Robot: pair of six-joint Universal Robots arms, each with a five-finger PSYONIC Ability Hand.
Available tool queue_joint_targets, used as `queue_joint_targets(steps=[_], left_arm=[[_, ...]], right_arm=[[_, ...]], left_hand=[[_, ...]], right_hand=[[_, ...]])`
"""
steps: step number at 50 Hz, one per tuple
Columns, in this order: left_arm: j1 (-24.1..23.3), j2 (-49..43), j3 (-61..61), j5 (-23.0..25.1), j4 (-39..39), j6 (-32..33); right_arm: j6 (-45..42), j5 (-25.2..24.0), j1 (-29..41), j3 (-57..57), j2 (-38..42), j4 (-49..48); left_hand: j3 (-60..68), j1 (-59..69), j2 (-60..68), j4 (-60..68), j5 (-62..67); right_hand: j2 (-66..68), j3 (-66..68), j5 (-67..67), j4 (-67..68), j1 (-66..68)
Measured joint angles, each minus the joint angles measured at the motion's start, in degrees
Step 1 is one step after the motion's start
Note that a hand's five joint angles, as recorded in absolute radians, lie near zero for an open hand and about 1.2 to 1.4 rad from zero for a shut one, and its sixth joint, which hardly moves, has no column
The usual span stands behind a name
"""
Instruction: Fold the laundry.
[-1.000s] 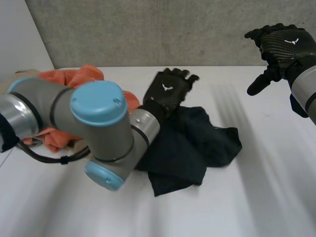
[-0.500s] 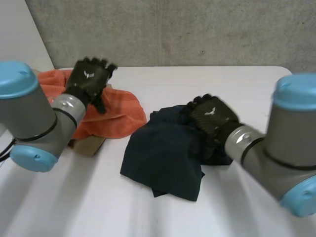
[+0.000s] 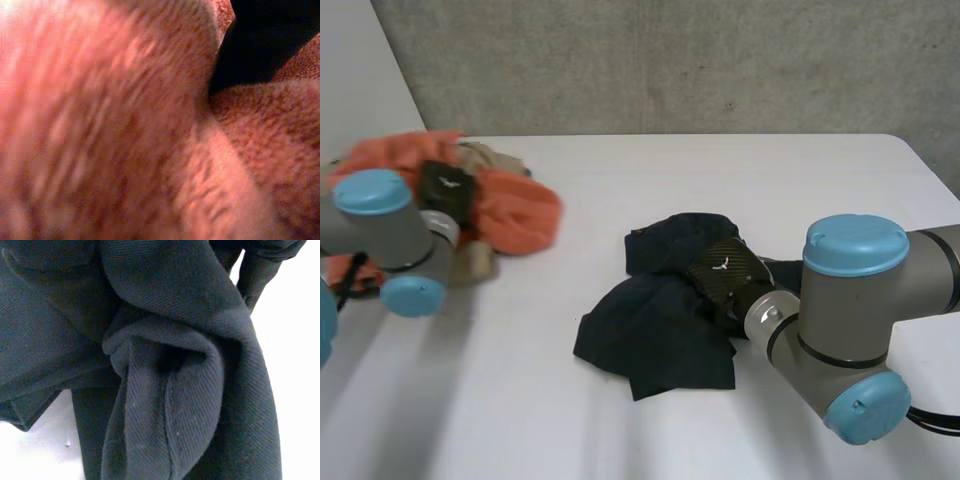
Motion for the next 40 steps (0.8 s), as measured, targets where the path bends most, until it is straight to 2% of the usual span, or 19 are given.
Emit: queue_joint_targets(steps=[1, 2, 5, 9, 12, 13, 15, 16, 18, 21, 30, 37, 40], left_arm=[[0.0, 0.0, 0.0, 0.0, 0.0, 0.0], [2.08, -0.43, 0.87, -3.2, 2.63, 2.73], [4.13, -1.0, 1.61, -6.09, 6.03, 6.58], [5.21, -1.44, 1.68, -7.57, 8.61, 9.7], [5.16, -1.45, 0.78, -7.84, 9.61, 10.73], [4.9, -1.21, 0.25, -7.79, 9.66, 10.58], [4.02, -0.3, -1.1, -7.46, 9.63, 9.75], [3.23, 0.65, -2.19, -7.14, 9.58, 8.89], [1.69, 2.87, -4.31, -6.45, 9.41, 7.09], [-0.11, 6.45, -7.45, -5.57, 9.05, 4.64], [-4.45, 18.95, -16.15, -4.25, 5.18, -1.82], [-11.83, 29.97, -22.96, -0.15, -5.2, -10.58], [-13.76, 31.5, -24.02, 0.67, -7.62, -12.77]], right_arm=[[0.0, 0.0, 0.0, 0.0, 0.0, 0.0], [-0.02, 0.09, -0.05, 0.03, -0.32, -0.02], [0.14, 0.16, -0.18, 0.04, -0.66, -0.06], [0.4, 0.17, -0.38, 0.05, -0.9, -0.15], [0.58, 0.14, -0.52, 0.05, -1.11, -0.24], [0.63, 0.15, -0.56, 0.05, -1.22, -0.25], [0.69, 0.16, -0.58, 0.05, -1.46, -0.24], [0.72, 0.21, -0.58, 0.05, -1.65, -0.24], [0.79, 0.34, -0.59, 0.06, -2.15, -0.14], [0.97, 0.55, -0.59, 0.12, -3.13, 0.01], [3.04, 0.67, -0.66, -0.09, -7.61, 2.44], [6.22, 0.11, -3.11, -1.93, -14.19, 10.51], [6.68, 0.04, -4.21, -2.47, -14.97, 12.35]], left_hand=[[0.0, 0.0, 0.0, 0.0, 0.0], [0.0, 0.0, 0.0, 0.01, 0.0], [0.0, 0.0, 0.0, 0.02, 0.0], [0.0, 0.0, 0.0, 0.05, 0.0], [0.0, 0.0, 0.0, 0.12, 0.0], [-1.38, -1.16, -2.16, -1.62, -0.86], [-11.28, -11.08, -13.5, -12.71, -9.27], [-24.33, -23.24, -25.59, -26.67, -22.06], [-38.5, -36.05, -40.71, -42.16, -36.86], [-45.97, -42.99, -48.27, -49.45, -44.62], [-47.63, -44.64, -49.89, -50.42, -47.2], [-52.08, -50.31, -53.9, -54.67, -50.32], [-52.08, -50.31, -53.91, -54.78, -50.32]], right_hand=[[0.0, 0.0, 0.0, 0.0, 0.0], [0.0, 0.0, 0.0, 0.0, 0.0], [0.0, 0.0, 0.0, 0.0, 0.0], [-1.99, -1.82, -1.17, -2.61, -0.08], [-9.59, -9.05, -7.16, -10.2, -2.26], [-14.55, -14.08, -11.2, -15.24, -7.12], [-30.35, -29.49, -28.2, -30.7, -22.93], [-39.67, -38.8, -38.06, -40.03, -32.04], [-46.1, -45.45, -45.41, -47.03, -38.71], [-52.69, -52.37, -52.42, -53.72, -44.81], [-55.26, -54.94, -53.07, -56.27, -46.92], [-55.26, -54.94, -53.07, -56.27, -46.92], [-55.26, -54.94, -53.07, -56.27, -46.92]])
